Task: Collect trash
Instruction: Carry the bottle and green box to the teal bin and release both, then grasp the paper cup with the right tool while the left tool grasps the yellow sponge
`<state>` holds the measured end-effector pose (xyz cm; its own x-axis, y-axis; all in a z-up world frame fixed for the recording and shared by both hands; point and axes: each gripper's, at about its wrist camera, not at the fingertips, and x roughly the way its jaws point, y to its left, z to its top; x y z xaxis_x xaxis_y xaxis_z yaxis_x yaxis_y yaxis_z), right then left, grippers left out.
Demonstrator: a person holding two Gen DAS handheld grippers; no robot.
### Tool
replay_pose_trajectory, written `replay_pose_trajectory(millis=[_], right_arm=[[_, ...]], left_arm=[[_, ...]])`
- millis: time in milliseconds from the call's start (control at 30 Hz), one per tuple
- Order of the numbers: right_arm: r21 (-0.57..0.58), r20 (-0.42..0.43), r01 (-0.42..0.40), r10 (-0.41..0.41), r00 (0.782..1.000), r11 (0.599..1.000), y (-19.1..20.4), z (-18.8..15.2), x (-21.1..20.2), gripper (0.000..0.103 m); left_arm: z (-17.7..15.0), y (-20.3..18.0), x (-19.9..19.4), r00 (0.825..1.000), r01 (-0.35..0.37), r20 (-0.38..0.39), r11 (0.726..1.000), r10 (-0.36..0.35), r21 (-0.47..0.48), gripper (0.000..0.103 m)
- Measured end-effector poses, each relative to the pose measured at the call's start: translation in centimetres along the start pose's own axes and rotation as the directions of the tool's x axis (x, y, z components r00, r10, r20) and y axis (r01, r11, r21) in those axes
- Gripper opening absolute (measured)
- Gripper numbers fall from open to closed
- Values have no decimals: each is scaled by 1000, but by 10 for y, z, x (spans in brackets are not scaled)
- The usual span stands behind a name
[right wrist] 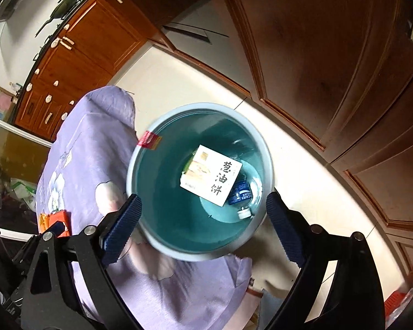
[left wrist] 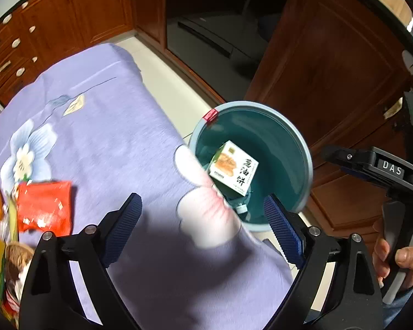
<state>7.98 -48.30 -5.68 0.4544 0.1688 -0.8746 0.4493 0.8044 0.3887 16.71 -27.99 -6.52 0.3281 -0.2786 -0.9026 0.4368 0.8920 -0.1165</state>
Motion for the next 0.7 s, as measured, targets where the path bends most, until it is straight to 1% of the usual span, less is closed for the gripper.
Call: replay_pose_trajectory(millis=[167,333,467,700], right_arm=[[-43,11,-17,17,1000,999,28,-17,-15,88],[-99,1,-48,48,999,994,60,-41,-22,88],[-139,-28,-73,70,997,988,88,-65,-23,88],[-237,-64,-90,77,995,967,139,-103,-25,88]], left_arm=[[-21,18,-30,1000,-14,27,1000,15,-27,92],[-46,48,-66,996,-44,77,997,49,-57,95],[-69,79,-93,991,-68,109,993,78,-97,95],[-110,134,-128,983,-94,138,980,118,-174,95]])
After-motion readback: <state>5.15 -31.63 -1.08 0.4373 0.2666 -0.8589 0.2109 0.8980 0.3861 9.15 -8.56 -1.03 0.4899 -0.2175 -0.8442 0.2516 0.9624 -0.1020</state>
